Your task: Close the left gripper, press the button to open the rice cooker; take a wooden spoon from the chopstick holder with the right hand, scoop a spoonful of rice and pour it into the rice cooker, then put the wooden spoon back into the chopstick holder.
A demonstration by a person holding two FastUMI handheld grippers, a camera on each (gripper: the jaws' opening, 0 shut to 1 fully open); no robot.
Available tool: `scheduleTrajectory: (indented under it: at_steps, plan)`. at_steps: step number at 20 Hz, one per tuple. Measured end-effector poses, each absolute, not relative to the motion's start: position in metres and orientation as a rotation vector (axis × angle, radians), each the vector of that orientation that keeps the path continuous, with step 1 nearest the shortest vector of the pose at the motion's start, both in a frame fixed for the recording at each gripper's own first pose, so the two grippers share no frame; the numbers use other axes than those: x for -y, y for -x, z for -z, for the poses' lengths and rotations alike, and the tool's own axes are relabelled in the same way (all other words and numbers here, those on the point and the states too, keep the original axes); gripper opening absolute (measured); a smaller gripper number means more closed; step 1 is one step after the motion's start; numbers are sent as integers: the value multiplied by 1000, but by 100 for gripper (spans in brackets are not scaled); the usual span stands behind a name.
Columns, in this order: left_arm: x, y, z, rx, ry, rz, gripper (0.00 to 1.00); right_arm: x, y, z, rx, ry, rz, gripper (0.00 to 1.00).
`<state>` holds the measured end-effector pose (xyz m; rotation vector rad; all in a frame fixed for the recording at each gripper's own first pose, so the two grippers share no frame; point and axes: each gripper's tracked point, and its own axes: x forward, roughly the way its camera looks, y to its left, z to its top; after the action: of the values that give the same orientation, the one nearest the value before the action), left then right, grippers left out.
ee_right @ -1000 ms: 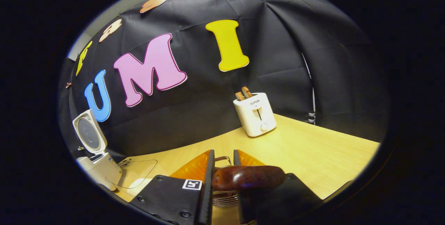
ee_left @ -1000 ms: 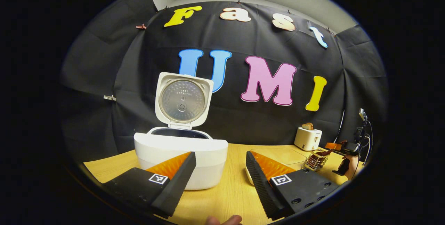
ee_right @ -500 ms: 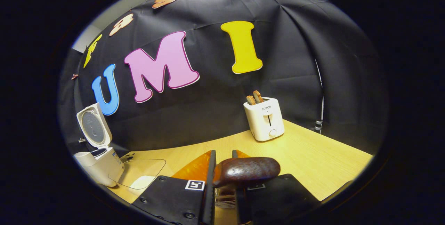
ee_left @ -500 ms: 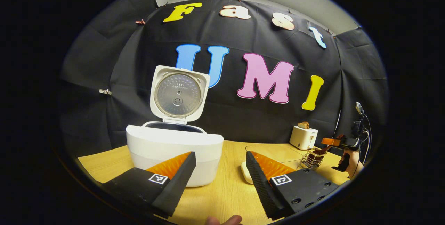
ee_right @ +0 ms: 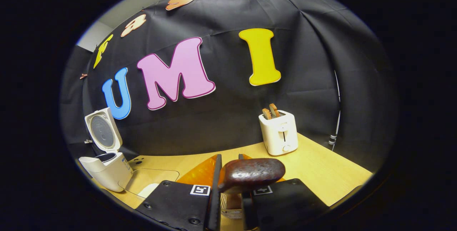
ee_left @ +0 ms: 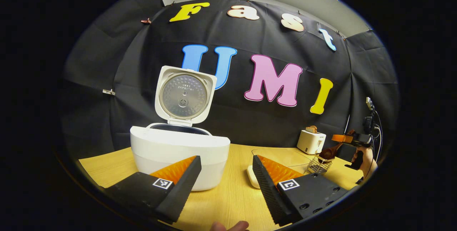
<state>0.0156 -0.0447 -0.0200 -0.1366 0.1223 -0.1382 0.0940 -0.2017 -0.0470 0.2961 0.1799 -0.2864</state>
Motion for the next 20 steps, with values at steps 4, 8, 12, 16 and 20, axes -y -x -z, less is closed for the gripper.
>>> scheduleTrajectory:
  at_steps: [4,8,12,16,20]
  plan:
    - [45,-15,23,-127,147,141,92,198,-106,24,-162,-278,252,22]
    - [45,-15,26,-130,152,139,92,196,-117,14,-159,-258,237,24]
    - [43,-15,30,-132,155,139,92,191,-128,5,-156,-281,212,25]
    - [42,-15,31,-131,157,138,92,188,-137,-6,-145,-282,202,24]
    - [41,-15,33,-134,160,136,92,165,-149,-15,-147,-325,146,24]
